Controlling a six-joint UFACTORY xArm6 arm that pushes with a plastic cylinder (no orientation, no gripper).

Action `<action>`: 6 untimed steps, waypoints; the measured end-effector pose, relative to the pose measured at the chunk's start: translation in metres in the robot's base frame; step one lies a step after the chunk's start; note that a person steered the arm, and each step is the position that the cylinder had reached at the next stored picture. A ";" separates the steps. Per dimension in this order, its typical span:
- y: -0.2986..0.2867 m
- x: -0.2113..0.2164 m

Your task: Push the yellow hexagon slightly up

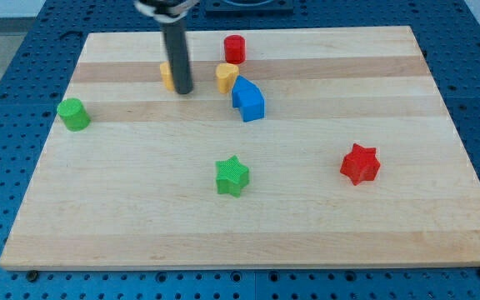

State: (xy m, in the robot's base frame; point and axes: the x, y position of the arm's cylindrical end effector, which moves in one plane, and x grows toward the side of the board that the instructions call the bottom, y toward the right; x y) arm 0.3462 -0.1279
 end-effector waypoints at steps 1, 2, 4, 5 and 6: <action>-0.035 0.009; -0.046 -0.013; -0.028 -0.001; 0.009 -0.022; 0.017 -0.033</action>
